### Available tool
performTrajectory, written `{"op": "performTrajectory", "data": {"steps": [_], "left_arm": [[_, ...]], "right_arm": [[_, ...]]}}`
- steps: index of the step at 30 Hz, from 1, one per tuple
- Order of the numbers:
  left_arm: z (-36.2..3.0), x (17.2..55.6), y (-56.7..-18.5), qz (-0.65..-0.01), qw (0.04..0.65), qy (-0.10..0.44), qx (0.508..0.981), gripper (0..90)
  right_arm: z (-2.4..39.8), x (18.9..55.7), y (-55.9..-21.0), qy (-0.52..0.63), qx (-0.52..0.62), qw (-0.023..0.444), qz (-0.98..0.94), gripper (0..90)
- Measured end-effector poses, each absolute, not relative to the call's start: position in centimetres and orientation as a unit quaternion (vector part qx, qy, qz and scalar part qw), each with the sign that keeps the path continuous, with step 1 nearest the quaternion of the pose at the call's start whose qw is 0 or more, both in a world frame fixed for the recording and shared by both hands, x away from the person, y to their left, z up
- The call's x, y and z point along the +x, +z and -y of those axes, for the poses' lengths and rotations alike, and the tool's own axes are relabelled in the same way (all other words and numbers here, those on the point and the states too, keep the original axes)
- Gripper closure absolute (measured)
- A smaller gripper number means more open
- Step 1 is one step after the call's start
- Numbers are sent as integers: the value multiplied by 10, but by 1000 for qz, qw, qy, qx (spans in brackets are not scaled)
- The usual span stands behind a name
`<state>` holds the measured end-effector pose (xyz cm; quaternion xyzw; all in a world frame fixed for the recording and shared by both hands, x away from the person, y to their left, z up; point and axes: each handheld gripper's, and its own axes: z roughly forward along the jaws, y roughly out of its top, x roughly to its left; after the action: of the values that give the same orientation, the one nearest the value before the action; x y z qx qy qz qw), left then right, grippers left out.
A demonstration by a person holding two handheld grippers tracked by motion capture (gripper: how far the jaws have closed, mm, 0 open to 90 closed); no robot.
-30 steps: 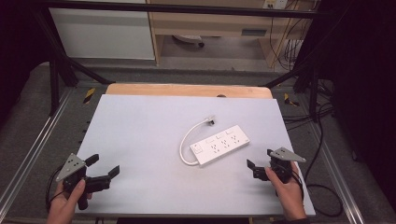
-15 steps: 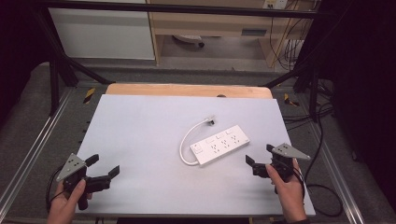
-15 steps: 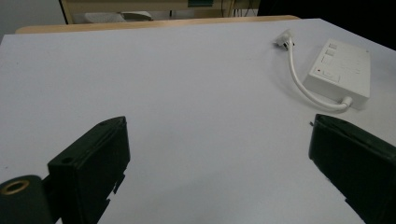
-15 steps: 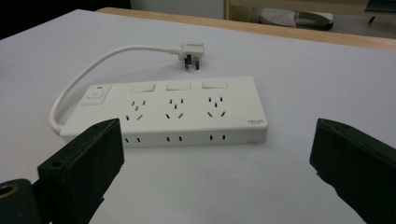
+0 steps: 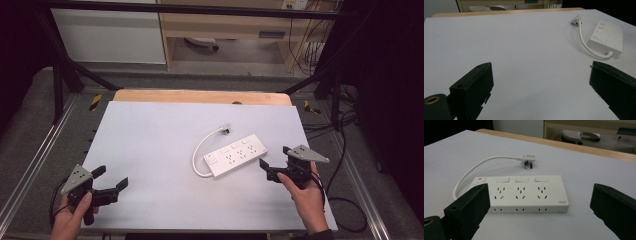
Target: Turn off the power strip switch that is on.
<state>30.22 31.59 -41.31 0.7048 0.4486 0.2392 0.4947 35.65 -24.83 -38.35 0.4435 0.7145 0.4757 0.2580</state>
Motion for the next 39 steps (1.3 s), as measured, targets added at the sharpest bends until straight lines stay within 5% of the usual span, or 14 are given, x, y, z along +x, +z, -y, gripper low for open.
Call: {"op": "performTrajectory", "data": {"steps": [20,28,39], "left_arm": [[-316,302,-413,-448,495,237,706,52],[-316,302,-413,-445,495,236,708,52],[-316,302,-413,-444,494,237,709,52]], "right_arm": [[240,377,-365,482,428,251,-722,86],[233,387,-362,480,424,253,-725,239],[220,399,-357,471,419,272,-727,588]]}}
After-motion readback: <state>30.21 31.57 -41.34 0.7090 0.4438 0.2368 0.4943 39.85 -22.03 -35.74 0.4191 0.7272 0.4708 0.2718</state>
